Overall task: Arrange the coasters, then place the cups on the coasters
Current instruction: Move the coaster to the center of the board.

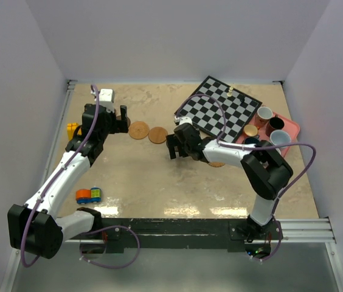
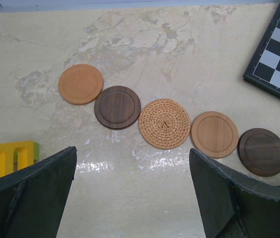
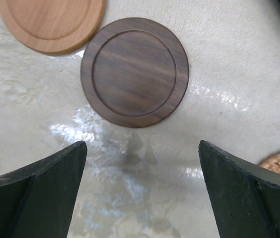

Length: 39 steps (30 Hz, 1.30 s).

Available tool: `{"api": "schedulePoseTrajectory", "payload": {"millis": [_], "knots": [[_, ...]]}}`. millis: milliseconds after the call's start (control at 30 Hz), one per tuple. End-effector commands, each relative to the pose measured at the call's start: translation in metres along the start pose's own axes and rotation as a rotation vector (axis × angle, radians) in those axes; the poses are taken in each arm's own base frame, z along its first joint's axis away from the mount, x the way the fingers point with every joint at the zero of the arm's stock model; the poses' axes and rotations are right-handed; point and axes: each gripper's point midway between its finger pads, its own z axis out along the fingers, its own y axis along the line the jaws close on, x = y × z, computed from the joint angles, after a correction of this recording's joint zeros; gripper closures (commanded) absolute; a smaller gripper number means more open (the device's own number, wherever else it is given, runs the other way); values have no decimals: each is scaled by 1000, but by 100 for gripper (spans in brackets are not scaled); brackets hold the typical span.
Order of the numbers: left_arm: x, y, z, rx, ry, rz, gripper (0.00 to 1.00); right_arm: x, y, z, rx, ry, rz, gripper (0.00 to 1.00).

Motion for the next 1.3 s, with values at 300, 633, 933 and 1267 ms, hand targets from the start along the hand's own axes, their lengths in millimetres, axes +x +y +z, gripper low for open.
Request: {"api": "schedulePoseTrajectory", "payload": {"millis": [300,633,933,1267], "knots": [[-24,3,-13,3,-100,-24,0,-21,-77,-60,14,-78,174,29],[-22,1,-12,13,-99,-31,0,-2,-135,-62,47,-90,296,90],[-21,1,-12,11,-99,-30,0,21,-151,-43,125,2,326,99],[-20,1,-10,10,-93,-27,0,43,-154,-26,155,88,319,100]]}}
